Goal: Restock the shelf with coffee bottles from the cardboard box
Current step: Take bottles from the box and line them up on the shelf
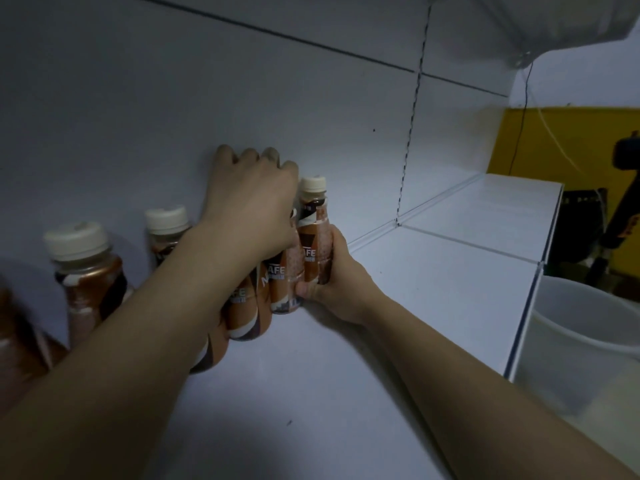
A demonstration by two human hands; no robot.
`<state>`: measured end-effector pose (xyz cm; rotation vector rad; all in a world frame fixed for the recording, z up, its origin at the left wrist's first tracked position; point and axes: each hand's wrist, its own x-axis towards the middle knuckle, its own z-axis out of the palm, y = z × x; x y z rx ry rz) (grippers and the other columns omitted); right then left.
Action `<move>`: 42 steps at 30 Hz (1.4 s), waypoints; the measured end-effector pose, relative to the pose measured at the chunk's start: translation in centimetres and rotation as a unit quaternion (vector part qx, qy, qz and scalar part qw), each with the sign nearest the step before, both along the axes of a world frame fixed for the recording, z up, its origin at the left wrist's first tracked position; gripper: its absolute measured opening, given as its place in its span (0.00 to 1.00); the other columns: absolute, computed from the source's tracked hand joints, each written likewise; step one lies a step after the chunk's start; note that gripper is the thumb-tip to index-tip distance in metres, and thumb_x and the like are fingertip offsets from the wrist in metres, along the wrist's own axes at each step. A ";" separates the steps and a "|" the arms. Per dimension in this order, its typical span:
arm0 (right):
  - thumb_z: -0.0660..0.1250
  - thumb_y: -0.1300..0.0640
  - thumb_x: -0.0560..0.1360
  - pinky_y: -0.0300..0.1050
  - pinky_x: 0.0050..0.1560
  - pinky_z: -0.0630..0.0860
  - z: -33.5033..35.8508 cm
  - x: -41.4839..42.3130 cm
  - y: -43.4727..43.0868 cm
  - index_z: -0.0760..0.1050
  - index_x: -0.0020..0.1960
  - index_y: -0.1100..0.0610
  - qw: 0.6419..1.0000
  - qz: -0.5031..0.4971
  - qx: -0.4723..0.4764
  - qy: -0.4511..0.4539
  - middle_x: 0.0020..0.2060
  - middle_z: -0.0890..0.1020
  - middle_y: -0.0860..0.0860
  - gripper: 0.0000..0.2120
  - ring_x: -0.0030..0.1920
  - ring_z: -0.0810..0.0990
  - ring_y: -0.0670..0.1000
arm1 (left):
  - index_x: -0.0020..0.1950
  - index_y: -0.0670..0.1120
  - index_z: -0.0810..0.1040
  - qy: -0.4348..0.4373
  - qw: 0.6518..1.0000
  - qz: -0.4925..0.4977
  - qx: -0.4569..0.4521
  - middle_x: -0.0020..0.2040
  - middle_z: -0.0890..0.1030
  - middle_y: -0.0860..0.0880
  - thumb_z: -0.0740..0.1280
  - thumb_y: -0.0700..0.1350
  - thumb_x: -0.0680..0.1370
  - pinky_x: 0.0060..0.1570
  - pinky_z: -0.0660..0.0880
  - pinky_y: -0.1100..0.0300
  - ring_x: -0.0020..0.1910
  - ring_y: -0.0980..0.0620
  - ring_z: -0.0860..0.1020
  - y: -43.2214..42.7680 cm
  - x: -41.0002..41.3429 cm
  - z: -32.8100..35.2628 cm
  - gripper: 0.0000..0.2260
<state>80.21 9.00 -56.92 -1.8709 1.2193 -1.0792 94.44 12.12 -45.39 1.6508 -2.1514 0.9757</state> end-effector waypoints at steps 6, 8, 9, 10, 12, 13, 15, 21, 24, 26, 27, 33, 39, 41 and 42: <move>0.77 0.53 0.68 0.59 0.66 0.69 1.0 -0.1 0.8 0.42 0.77 0.54 0.996 -0.025 0.026 0.076 0.67 0.74 0.51 0.52 0.65 0.74 0.56 | 0.57 0.47 0.73 0.009 1.000 0.008 -0.004 0.52 0.75 0.45 0.70 0.55 0.68 0.51 0.64 0.50 0.50 0.44 0.73 0.6 -0.5 -0.4 0.22; 0.75 0.46 0.68 0.61 0.69 0.64 1.7 -0.1 1.5 0.34 0.77 0.54 0.989 -0.045 0.033 0.137 0.71 0.71 0.51 0.57 0.69 0.70 0.57 | 0.59 0.46 0.73 0.021 1.000 0.009 0.003 0.53 0.75 0.44 0.68 0.52 0.69 0.52 0.65 0.49 0.52 0.44 0.73 1.4 -0.7 -0.5 0.21; 0.75 0.43 0.67 0.62 0.70 0.61 2.2 -0.2 1.9 0.32 0.77 0.54 0.984 -0.065 0.034 0.164 0.72 0.69 0.51 0.60 0.71 0.68 0.57 | 0.60 0.46 0.72 0.027 1.000 0.011 0.009 0.54 0.75 0.44 0.67 0.52 0.69 0.53 0.65 0.49 0.53 0.44 0.73 2.0 -0.7 -0.5 0.21; 0.75 0.41 0.66 0.63 0.71 0.59 2.5 -0.4 2.3 0.32 0.77 0.55 0.979 -0.084 0.030 0.182 0.73 0.68 0.52 0.61 0.72 0.66 0.57 | 0.61 0.46 0.72 0.033 0.999 0.011 0.010 0.55 0.76 0.44 0.67 0.52 0.69 0.54 0.64 0.49 0.54 0.44 0.73 2.5 -0.7 -0.4 0.22; 0.75 0.38 0.65 0.62 0.71 0.59 3.3 -0.9 3.1 0.35 0.77 0.56 0.976 -0.102 0.016 0.189 0.75 0.65 0.54 0.61 0.73 0.64 0.57 | 0.61 0.46 0.73 0.036 0.999 0.003 -0.001 0.55 0.76 0.44 0.68 0.52 0.69 0.58 0.64 0.48 0.55 0.44 0.73 3.4 -0.8 -0.1 0.22; 0.75 0.37 0.64 0.62 0.71 0.59 3.7 -1.4 3.7 0.37 0.78 0.55 0.976 -0.102 0.006 0.190 0.75 0.63 0.54 0.60 0.73 0.63 0.57 | 0.61 0.46 0.73 0.038 0.999 -0.003 -0.005 0.55 0.77 0.45 0.69 0.52 0.68 0.60 0.63 0.47 0.55 0.44 0.73 3.9 -0.9 0.1 0.23; 0.74 0.35 0.63 0.61 0.72 0.58 4.3 -2.5 5.1 0.40 0.78 0.54 0.973 -0.103 -0.023 0.204 0.77 0.60 0.53 0.60 0.75 0.60 0.56 | 0.61 0.47 0.73 0.046 0.999 -0.027 0.000 0.57 0.77 0.46 0.69 0.53 0.69 0.62 0.62 0.48 0.57 0.45 0.73 4.9 -1.6 0.1 0.23; 0.68 0.34 0.69 0.60 0.75 0.47 4.7 -9.3 9.9 0.45 0.79 0.50 0.941 -0.164 -0.101 0.277 0.78 0.54 0.52 0.50 0.78 0.50 0.51 | 0.70 0.51 0.68 0.094 0.983 -0.134 0.077 0.66 0.73 0.49 0.67 0.60 0.72 0.66 0.59 0.51 0.66 0.47 0.68 7.9 -7.2 -1.4 0.29; 0.67 0.35 0.71 0.59 0.75 0.46 4.6 -15.0 12.8 0.47 0.79 0.47 0.920 -0.216 -0.100 0.312 0.78 0.53 0.54 0.46 0.78 0.50 0.53 | 0.70 0.50 0.67 0.074 0.972 -0.195 0.108 0.65 0.74 0.48 0.65 0.61 0.73 0.64 0.61 0.51 0.64 0.47 0.69 9.2 -11.8 -2.5 0.29; 0.67 0.35 0.71 0.59 0.74 0.46 4.0 -18.8 15.0 0.48 0.78 0.46 0.907 -0.252 -0.086 0.325 0.78 0.53 0.54 0.44 0.78 0.50 0.53 | 0.70 0.50 0.67 0.060 0.963 -0.227 0.132 0.65 0.74 0.48 0.64 0.62 0.73 0.63 0.63 0.51 0.63 0.47 0.70 9.8 -15.0 -3.3 0.29; 0.67 0.35 0.71 0.60 0.74 0.47 3.6 -20.6 16.2 0.49 0.78 0.45 0.902 -0.270 -0.079 0.327 0.78 0.53 0.54 0.44 0.78 0.50 0.54 | 0.70 0.49 0.67 0.056 0.958 -0.243 0.141 0.65 0.74 0.47 0.64 0.62 0.73 0.63 0.63 0.51 0.63 0.46 0.70 10.1 -16.8 -3.7 0.29; 0.70 0.37 0.69 0.61 0.73 0.53 -0.6 -29.8 23.2 0.52 0.78 0.46 0.867 -0.355 0.000 0.349 0.78 0.57 0.54 0.44 0.76 0.55 0.56 | 0.69 0.49 0.67 0.052 0.919 -0.330 0.212 0.65 0.74 0.46 0.65 0.63 0.72 0.60 0.67 0.50 0.63 0.44 0.71 12.7 -26.7 -8.7 0.30; 0.70 0.37 0.69 0.63 0.72 0.54 -9.2 -35.9 27.9 0.52 0.77 0.46 0.837 -0.405 0.106 0.351 0.76 0.61 0.52 0.44 0.75 0.59 0.56 | 0.67 0.49 0.70 0.040 0.883 -0.346 0.314 0.64 0.76 0.46 0.67 0.61 0.71 0.58 0.71 0.50 0.62 0.45 0.73 14.2 -33.9 -16.2 0.29; 0.70 0.37 0.69 0.63 0.72 0.53 -12.6 -37.2 28.8 0.52 0.77 0.45 0.831 -0.408 0.157 0.343 0.76 0.60 0.52 0.43 0.75 0.58 0.55 | 0.67 0.48 0.70 0.037 0.871 -0.341 0.351 0.64 0.76 0.47 0.68 0.61 0.71 0.56 0.72 0.51 0.62 0.45 0.73 14.2 -35.7 -19.0 0.29; 0.70 0.37 0.69 0.62 0.72 0.53 -14.3 -37.8 29.1 0.53 0.77 0.45 0.827 -0.407 0.185 0.340 0.76 0.61 0.52 0.44 0.75 0.59 0.56 | 0.67 0.48 0.70 0.031 0.866 -0.339 0.367 0.64 0.75 0.47 0.69 0.60 0.71 0.56 0.72 0.51 0.62 0.45 0.73 14.2 -36.6 -20.5 0.29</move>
